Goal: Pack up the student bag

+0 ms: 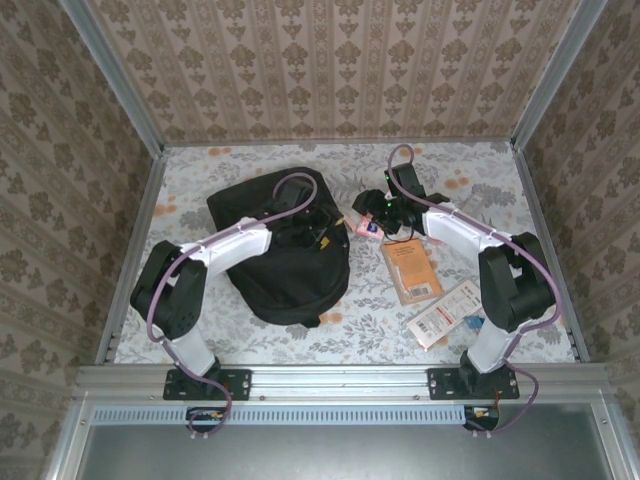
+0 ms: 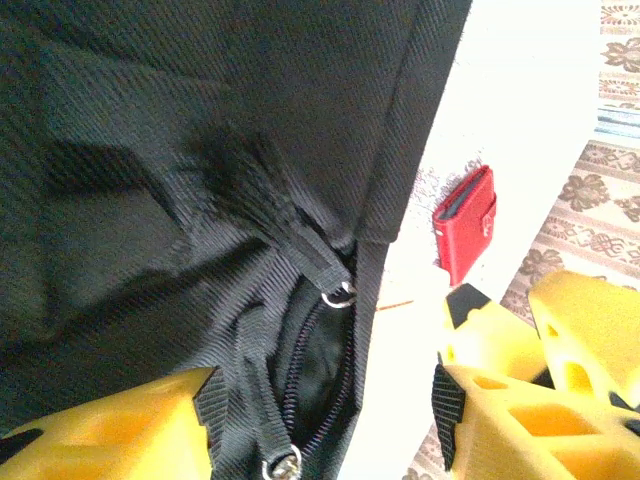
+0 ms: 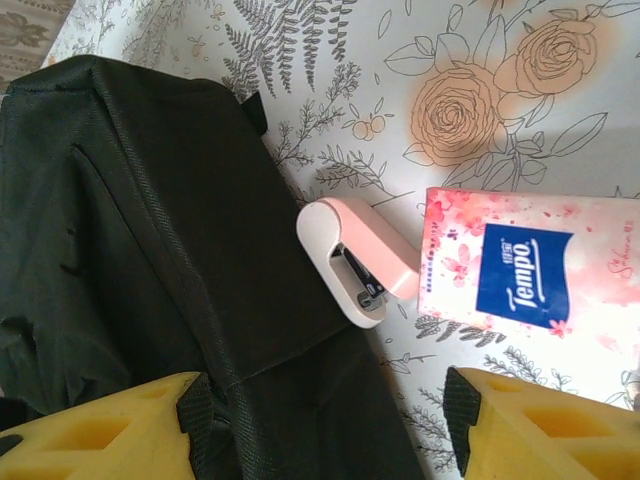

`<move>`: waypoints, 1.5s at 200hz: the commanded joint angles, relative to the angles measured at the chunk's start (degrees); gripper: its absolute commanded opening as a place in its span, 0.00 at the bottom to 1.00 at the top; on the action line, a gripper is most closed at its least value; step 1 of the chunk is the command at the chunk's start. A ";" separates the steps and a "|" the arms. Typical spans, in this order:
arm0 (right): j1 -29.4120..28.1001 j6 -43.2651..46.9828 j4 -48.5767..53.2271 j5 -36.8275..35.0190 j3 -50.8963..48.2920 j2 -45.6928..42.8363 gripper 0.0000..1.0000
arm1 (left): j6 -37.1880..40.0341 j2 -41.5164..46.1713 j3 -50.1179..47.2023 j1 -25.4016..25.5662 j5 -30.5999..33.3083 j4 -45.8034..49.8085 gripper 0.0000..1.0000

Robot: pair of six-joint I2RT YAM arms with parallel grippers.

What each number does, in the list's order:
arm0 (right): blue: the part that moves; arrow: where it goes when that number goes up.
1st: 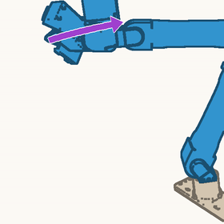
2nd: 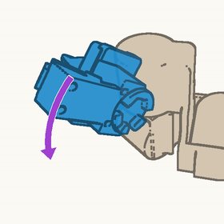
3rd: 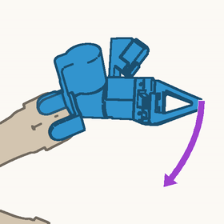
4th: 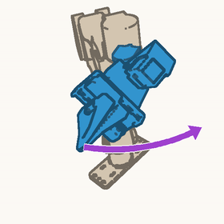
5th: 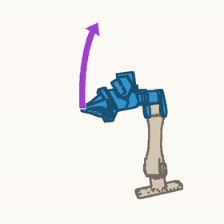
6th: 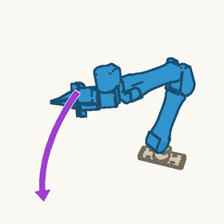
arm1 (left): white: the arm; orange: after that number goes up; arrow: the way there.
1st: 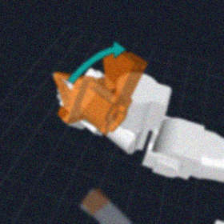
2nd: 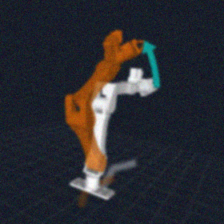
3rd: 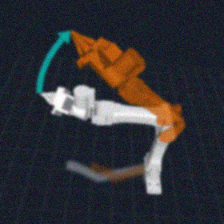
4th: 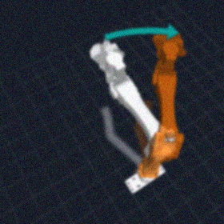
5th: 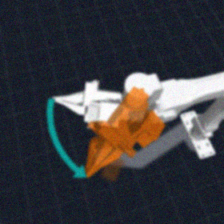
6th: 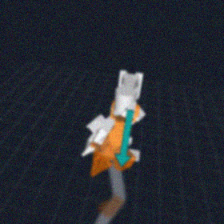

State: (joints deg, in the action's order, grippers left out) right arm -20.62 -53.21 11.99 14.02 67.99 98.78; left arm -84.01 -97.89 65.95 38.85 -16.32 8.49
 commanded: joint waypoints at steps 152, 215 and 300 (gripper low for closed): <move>-0.66 -8.50 -11.69 5.30 -7.31 2.41 0.51 | -13.03 -2.81 -2.51 3.79 9.27 -5.45 0.43; -0.84 -8.32 -13.32 5.82 -8.55 2.04 0.45 | -11.99 -5.83 -2.27 3.38 9.55 -9.39 0.08; -1.45 -2.15 -7.56 3.59 -7.79 0.30 0.47 | -3.96 2.53 -6.31 1.06 14.79 -5.78 0.00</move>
State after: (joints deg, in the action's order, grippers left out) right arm -21.37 -59.27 0.62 18.63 59.94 100.27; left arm -91.83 -99.72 61.43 41.45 -5.28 0.67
